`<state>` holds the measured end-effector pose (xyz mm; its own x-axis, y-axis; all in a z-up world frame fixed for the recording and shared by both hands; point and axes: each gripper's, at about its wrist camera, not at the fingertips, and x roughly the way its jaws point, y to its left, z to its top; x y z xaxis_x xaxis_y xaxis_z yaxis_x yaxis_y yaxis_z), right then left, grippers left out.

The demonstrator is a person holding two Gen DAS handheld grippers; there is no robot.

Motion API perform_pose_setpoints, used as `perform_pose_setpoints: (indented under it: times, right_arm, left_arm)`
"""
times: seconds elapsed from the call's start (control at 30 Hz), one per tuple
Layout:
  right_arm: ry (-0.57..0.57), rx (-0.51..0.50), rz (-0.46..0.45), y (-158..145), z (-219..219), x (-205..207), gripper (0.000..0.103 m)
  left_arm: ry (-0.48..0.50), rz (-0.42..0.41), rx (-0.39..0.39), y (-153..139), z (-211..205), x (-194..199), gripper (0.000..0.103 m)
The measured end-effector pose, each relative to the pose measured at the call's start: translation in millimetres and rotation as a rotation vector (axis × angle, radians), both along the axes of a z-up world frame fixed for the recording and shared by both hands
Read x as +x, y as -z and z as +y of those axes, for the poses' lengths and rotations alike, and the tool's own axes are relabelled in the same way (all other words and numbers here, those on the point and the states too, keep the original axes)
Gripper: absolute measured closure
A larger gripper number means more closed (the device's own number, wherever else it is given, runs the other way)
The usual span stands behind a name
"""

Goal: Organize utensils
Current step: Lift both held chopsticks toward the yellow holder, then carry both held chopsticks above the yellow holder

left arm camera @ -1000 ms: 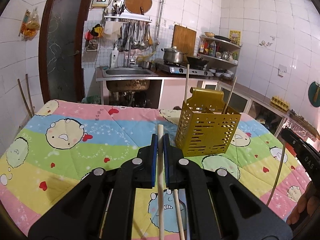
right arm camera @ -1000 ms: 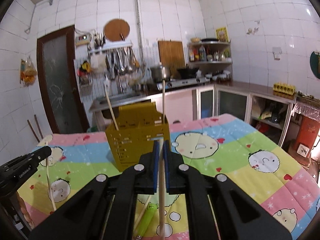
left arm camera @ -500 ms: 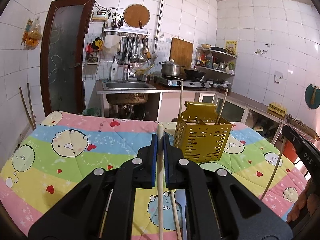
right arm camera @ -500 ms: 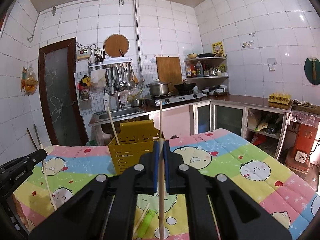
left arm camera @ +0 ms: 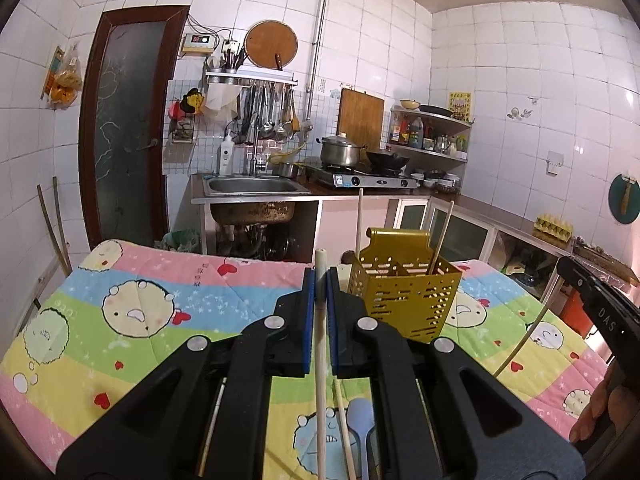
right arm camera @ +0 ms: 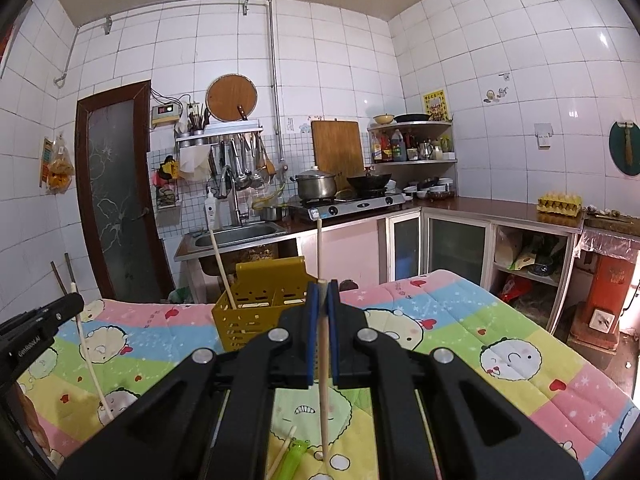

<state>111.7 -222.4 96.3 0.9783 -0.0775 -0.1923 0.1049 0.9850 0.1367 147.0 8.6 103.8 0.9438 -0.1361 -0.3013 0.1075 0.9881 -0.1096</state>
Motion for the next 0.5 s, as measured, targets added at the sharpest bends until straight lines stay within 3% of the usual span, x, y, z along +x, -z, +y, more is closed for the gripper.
perform_pose_setpoints:
  times: [0.23,0.5]
  right_arm:
    - [0.001,-0.007,-0.014,-8.0,-3.7,9.5,0.098]
    - [-0.007,-0.026,-0.087,-43.6,-5.4,24.6,0.098]
  left_arm:
    - [0.015,-0.021,-0.01,-14.3,-8.8,13.5,0.098]
    - [0.042,-0.082,-0.042,-52.6,-24.7,41.1,0.098]
